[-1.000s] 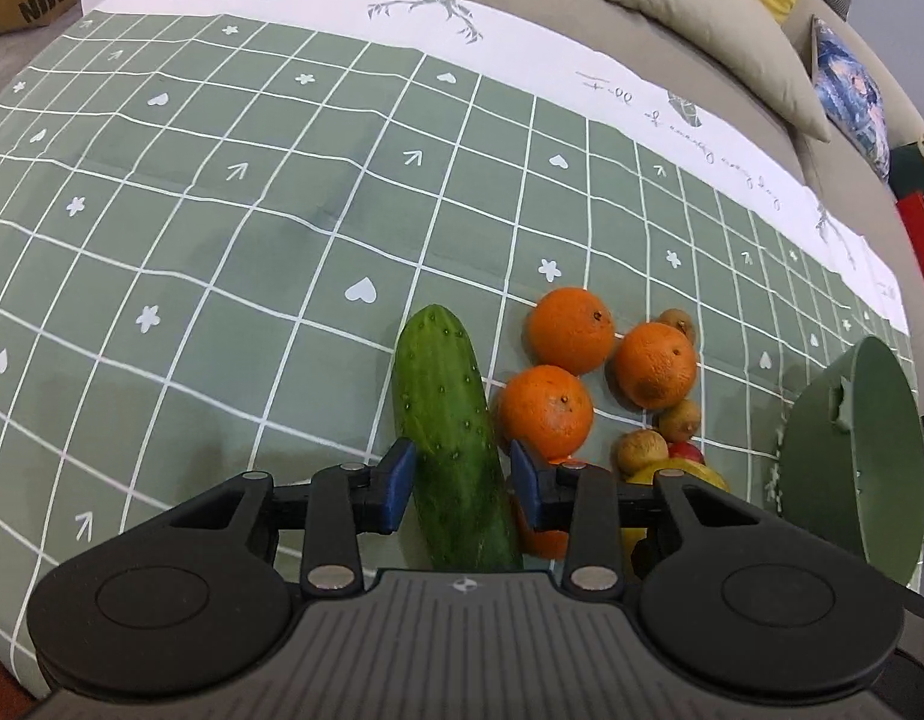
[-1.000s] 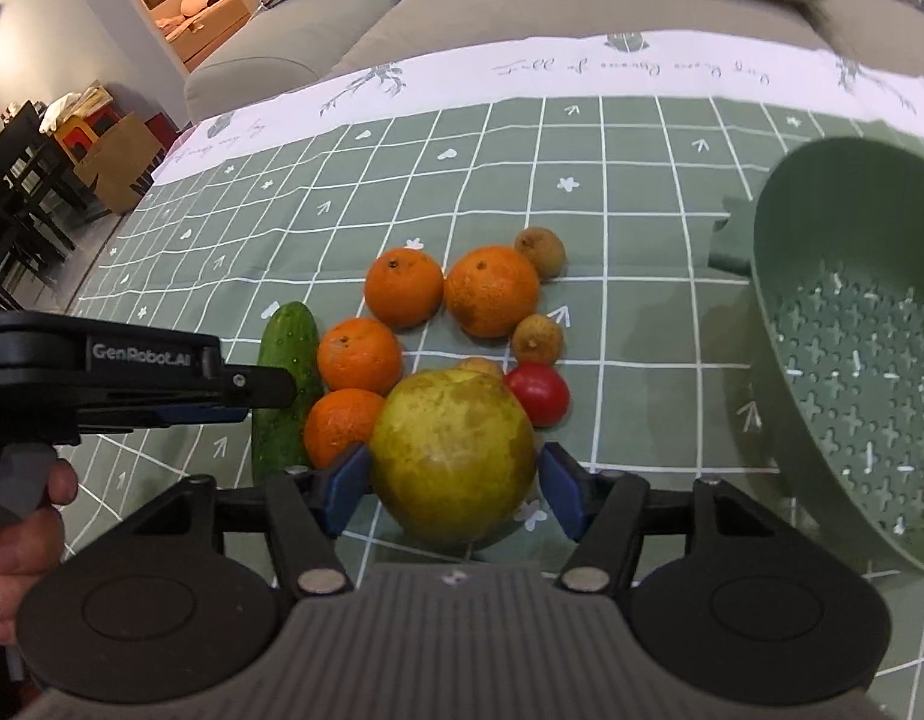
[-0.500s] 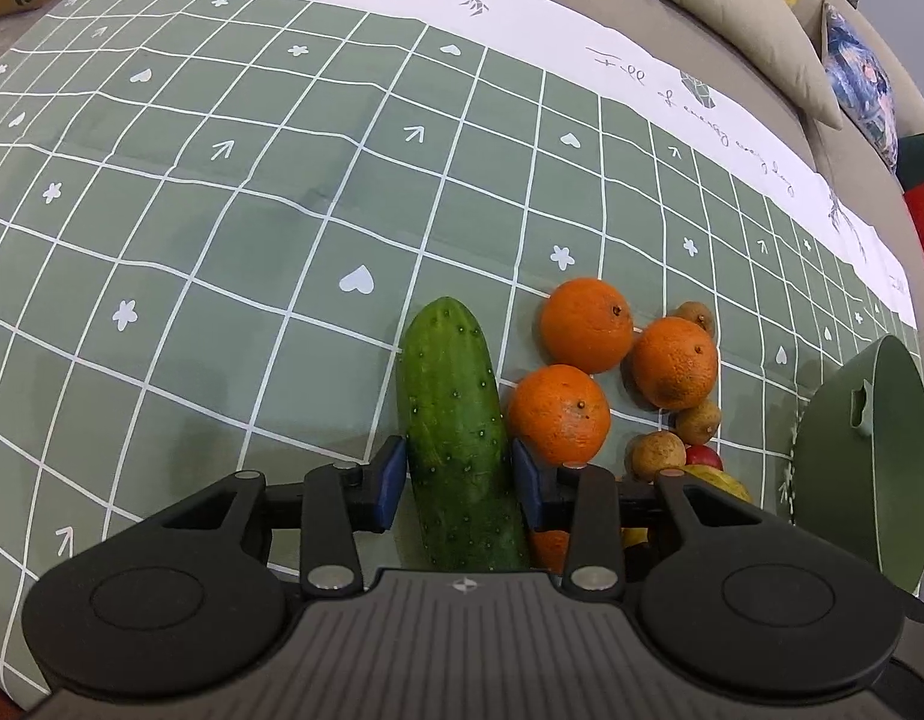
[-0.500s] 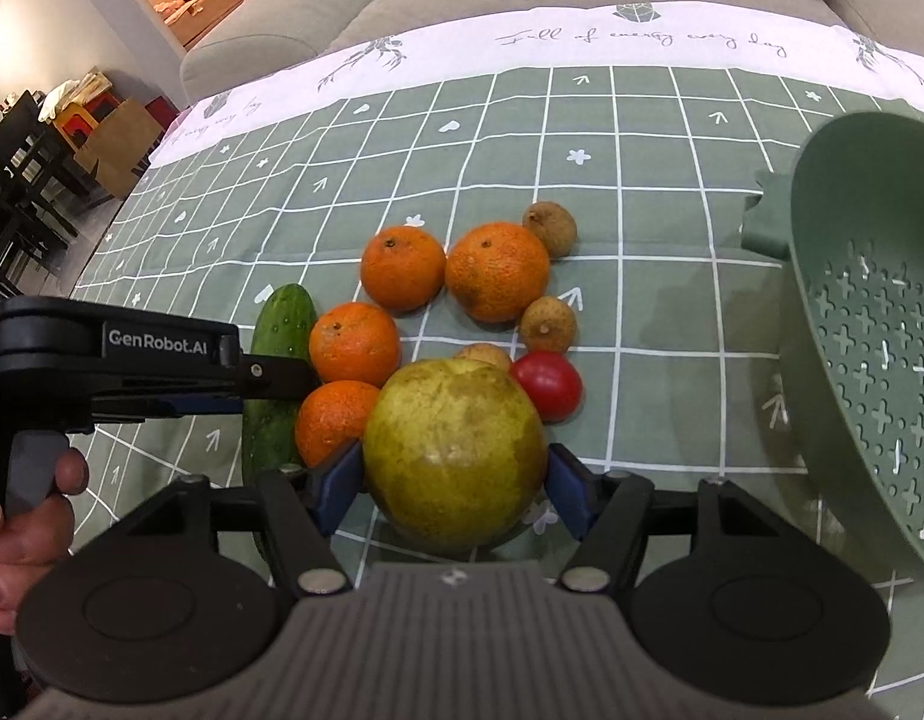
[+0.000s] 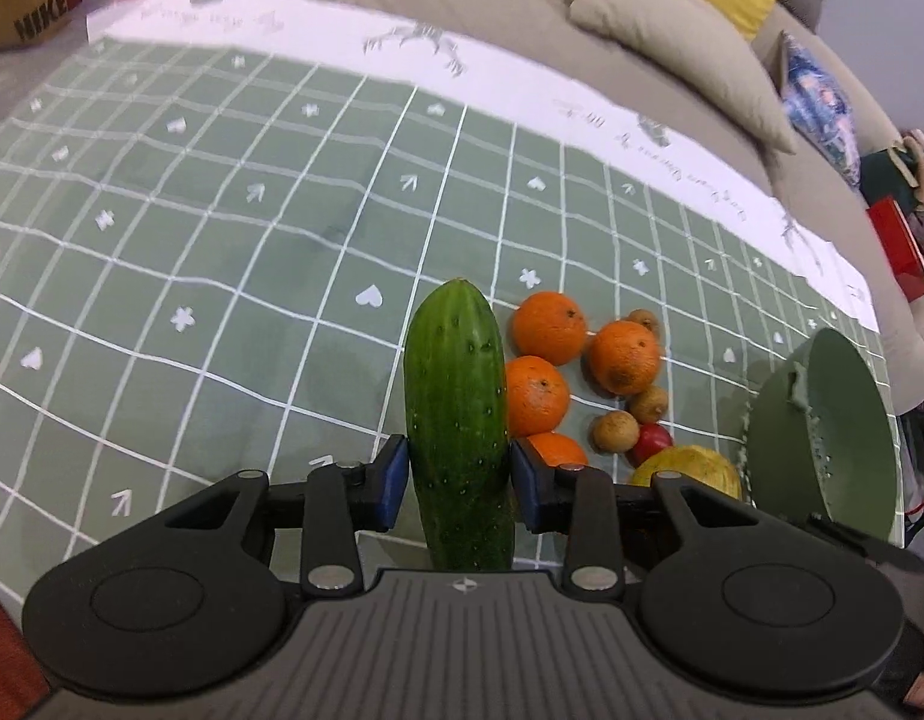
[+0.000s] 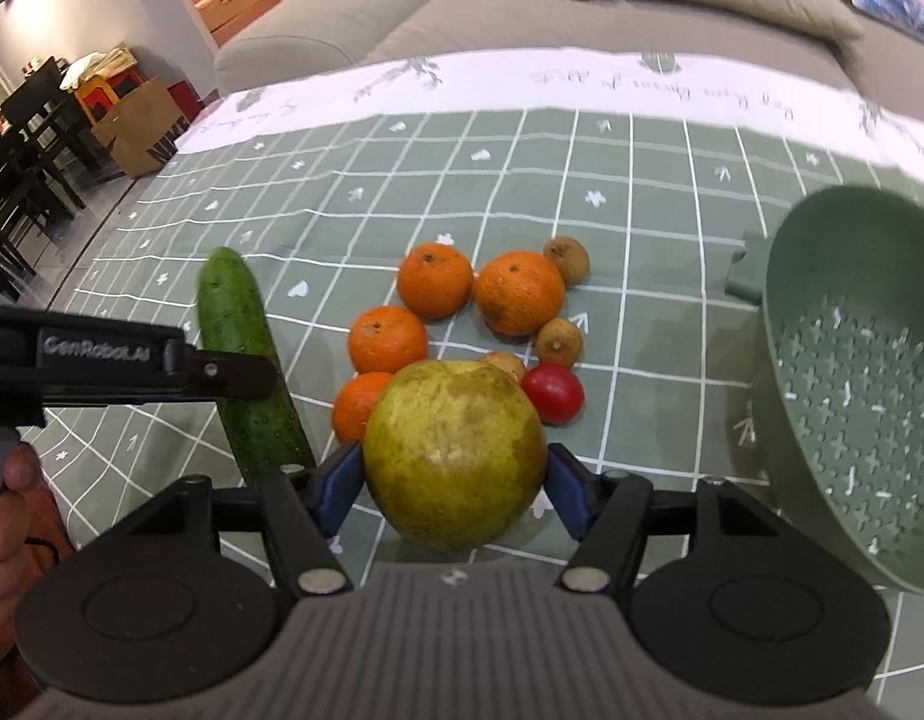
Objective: Organize fruits
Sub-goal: 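Carry the pear and cucumber into the green colander and open both tools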
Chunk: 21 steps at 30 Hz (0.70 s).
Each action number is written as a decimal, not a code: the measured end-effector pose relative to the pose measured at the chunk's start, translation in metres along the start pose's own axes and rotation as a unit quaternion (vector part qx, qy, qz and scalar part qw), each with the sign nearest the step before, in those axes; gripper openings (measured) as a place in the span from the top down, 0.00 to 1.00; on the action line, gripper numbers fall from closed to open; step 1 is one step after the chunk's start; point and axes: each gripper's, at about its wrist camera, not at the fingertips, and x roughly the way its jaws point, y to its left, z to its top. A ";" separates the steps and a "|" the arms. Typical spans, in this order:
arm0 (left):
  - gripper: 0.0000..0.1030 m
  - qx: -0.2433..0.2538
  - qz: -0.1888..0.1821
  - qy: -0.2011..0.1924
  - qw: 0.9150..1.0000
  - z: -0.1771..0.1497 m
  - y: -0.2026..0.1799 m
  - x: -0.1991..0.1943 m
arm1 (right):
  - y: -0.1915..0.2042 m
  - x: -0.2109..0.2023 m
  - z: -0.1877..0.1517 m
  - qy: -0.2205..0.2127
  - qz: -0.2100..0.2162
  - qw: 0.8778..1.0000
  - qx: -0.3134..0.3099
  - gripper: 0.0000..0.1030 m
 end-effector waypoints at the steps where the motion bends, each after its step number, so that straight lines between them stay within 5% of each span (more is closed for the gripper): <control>1: 0.61 0.007 -0.001 -0.007 1.000 -0.002 -0.002 -0.006 | 0.001 -0.004 0.000 -0.004 -0.001 1.000 -0.005 0.40; 10: 0.61 0.065 -0.029 -0.065 0.995 -0.007 -0.036 -0.052 | 0.008 -0.037 0.001 -0.041 0.001 0.998 -0.047 0.40; 21: 0.61 0.123 -0.087 -0.090 0.984 0.003 -0.090 -0.078 | -0.012 -0.086 0.007 -0.076 -0.006 0.995 -0.062 0.40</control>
